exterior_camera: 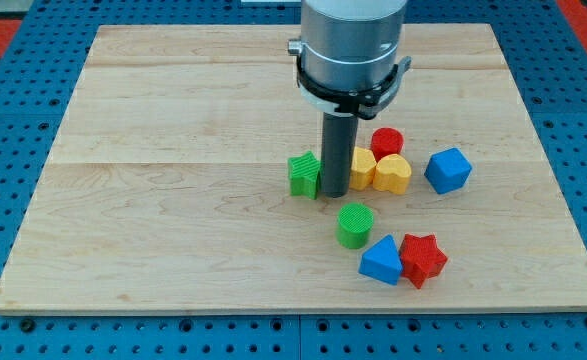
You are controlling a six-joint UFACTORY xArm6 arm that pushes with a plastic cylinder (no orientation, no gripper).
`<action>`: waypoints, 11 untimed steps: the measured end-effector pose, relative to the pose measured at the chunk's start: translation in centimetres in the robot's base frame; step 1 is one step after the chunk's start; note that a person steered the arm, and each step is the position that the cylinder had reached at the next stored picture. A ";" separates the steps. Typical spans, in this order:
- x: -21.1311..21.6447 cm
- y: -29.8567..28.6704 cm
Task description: Push both yellow blocks towards center of the board
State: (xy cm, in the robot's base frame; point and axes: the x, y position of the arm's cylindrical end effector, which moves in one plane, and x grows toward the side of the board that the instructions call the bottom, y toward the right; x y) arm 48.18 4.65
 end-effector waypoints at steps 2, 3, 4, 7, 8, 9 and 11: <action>3.5 2.9; 1.7 7.2; 0.4 9.9; -4.5 -2.5; -7.8 -6.2; -10.8 -10.6; -9.3 -5.2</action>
